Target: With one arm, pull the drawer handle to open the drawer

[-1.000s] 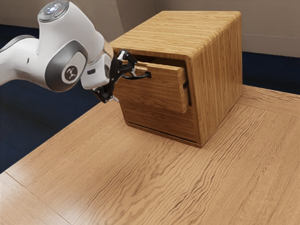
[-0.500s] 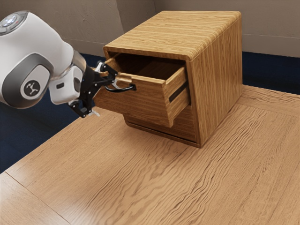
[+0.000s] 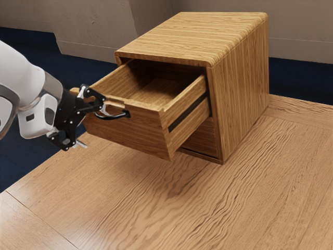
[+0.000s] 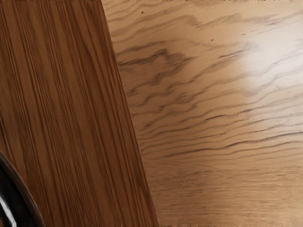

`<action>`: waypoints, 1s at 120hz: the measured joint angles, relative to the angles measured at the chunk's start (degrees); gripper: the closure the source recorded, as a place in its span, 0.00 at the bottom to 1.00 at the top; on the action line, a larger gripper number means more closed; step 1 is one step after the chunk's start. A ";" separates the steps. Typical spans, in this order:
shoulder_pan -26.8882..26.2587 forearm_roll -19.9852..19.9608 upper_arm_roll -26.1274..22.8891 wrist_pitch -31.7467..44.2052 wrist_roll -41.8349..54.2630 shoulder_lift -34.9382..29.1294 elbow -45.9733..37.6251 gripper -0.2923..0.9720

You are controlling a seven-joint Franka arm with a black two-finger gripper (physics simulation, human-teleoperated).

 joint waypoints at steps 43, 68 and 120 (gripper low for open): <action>-0.38 0.21 -1.38 -5.27 -0.13 -4.55 5.73 0.23; -1.13 -3.01 -1.61 -17.46 -1.16 0.64 19.76 0.23; -0.80 -5.73 -2.87 -48.04 -25.30 14.52 37.54 0.23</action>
